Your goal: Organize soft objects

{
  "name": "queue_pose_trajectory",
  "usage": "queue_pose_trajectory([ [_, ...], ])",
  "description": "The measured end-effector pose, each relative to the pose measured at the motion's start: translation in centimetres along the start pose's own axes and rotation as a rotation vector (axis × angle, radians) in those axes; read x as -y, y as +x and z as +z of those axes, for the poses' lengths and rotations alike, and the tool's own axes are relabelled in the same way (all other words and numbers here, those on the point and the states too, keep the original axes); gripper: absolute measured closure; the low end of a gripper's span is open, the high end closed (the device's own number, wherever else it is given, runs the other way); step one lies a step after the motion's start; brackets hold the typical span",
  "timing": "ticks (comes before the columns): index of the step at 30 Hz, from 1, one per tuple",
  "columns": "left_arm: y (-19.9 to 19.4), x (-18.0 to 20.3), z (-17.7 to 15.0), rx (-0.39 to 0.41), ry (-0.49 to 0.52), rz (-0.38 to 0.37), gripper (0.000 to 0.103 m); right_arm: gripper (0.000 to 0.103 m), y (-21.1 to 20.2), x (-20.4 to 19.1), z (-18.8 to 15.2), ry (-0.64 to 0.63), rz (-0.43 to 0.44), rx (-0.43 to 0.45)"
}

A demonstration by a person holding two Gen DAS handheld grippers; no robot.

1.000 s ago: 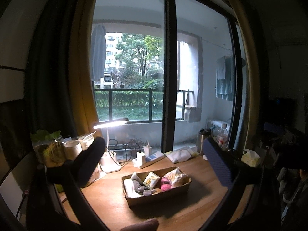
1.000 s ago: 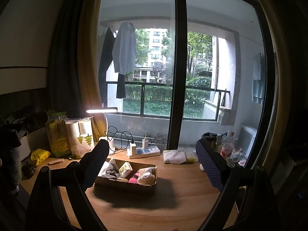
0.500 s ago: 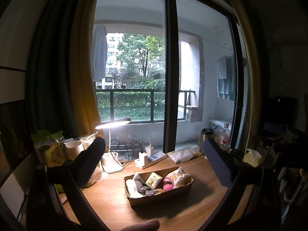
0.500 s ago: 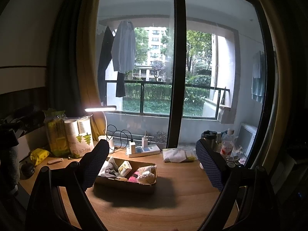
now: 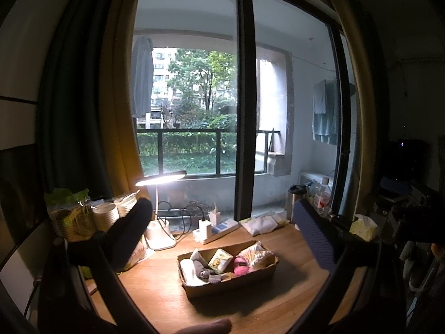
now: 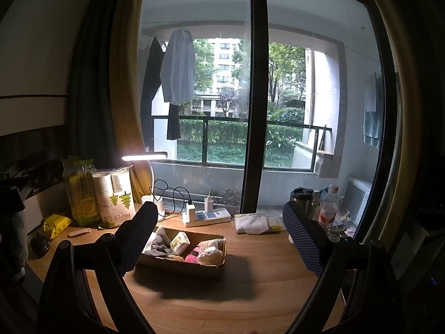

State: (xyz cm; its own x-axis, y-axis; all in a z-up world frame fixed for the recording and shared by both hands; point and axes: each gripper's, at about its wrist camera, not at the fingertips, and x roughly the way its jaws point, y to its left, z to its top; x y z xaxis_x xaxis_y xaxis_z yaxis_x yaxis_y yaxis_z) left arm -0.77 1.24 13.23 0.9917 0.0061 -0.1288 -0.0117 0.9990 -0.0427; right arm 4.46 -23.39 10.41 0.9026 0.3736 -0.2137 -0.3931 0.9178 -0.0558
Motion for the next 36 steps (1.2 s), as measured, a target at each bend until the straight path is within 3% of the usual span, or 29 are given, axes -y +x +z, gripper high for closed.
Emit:
queue_pose_trajectory([
  [28,0.3,0.4,-0.1,-0.013,-0.002,0.002,0.001,0.01,0.5,0.3,-0.3,-0.001,0.005,-0.016],
  [36,2.2,0.5,-0.8,-0.026,-0.015,-0.006,0.001,0.01,2.8,0.9,-0.8,-0.013,0.012,-0.057],
])
